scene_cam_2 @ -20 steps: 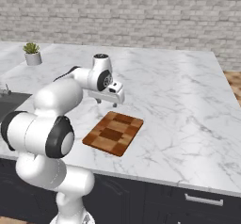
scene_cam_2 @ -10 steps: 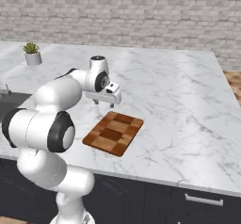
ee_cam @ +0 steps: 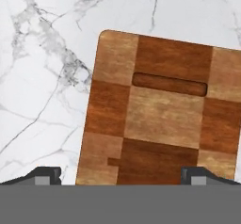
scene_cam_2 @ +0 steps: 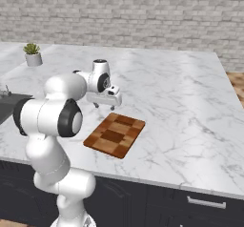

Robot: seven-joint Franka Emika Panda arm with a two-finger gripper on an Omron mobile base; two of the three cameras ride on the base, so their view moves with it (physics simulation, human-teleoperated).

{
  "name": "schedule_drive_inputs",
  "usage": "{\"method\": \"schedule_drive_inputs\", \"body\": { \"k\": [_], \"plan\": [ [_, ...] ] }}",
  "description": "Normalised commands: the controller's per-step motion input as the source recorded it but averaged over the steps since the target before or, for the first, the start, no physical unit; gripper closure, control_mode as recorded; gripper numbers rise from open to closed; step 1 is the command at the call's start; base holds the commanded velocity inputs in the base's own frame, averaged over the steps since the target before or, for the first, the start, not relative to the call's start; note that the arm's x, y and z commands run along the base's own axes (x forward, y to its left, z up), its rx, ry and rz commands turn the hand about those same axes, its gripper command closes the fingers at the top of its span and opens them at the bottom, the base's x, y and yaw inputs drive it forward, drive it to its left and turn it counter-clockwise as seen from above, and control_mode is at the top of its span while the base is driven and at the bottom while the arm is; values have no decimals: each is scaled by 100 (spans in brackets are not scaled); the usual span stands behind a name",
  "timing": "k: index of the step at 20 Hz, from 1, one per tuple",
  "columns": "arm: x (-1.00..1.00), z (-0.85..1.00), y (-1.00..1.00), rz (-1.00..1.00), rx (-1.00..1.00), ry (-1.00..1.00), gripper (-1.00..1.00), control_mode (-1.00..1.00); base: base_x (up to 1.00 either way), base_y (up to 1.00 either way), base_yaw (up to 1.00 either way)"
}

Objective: Move the cutting board and knife to the sink. Then move spray from the cabinet to the counter.

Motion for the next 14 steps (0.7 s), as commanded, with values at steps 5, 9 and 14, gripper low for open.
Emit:
{"method": "schedule_drive_inputs", "body": {
  "k": [5,9,14],
  "plan": [
    [44,-31,9,9,0,8,-100,-100,0,0,0],
    [46,-35,0,8,0,1,-100,-100,0,0,0],
    [51,-31,0,7,0,0,-100,-100,0,0,0]
  ]
}}
